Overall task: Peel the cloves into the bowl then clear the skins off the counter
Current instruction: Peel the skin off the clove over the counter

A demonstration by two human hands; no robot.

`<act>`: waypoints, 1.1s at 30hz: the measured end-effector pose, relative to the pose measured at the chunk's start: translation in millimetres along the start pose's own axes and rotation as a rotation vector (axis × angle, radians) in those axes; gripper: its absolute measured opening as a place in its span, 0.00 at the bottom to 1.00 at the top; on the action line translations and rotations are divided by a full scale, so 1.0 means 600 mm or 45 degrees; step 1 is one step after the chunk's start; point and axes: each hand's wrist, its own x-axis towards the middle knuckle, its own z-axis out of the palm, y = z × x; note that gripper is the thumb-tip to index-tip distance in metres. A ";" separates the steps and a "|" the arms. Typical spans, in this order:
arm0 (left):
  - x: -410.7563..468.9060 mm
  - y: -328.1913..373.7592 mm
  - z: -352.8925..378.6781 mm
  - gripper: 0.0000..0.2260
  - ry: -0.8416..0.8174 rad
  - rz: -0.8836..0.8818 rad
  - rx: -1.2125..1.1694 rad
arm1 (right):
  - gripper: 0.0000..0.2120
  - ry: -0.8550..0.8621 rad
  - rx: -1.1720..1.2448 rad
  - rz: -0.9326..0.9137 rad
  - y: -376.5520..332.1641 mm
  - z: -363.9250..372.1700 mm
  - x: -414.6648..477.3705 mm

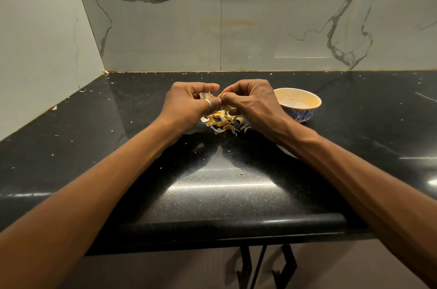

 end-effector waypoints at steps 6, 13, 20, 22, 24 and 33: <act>-0.001 0.000 0.001 0.17 -0.012 0.049 0.041 | 0.03 0.009 -0.133 -0.072 0.006 0.000 0.003; -0.001 -0.003 0.011 0.18 -0.044 0.087 0.032 | 0.05 0.071 -0.216 -0.078 0.006 0.003 0.001; 0.002 -0.003 0.016 0.19 -0.042 0.078 0.037 | 0.07 0.098 -0.251 -0.043 0.004 0.006 -0.001; 0.002 -0.002 0.016 0.16 -0.047 0.086 0.017 | 0.07 0.101 -0.184 -0.006 0.002 0.006 -0.002; 0.000 0.000 0.014 0.14 -0.058 0.092 0.016 | 0.07 0.096 -0.108 0.041 -0.001 0.005 -0.005; -0.004 0.003 0.016 0.10 -0.079 0.087 0.092 | 0.06 0.020 -0.008 0.154 -0.003 0.006 -0.007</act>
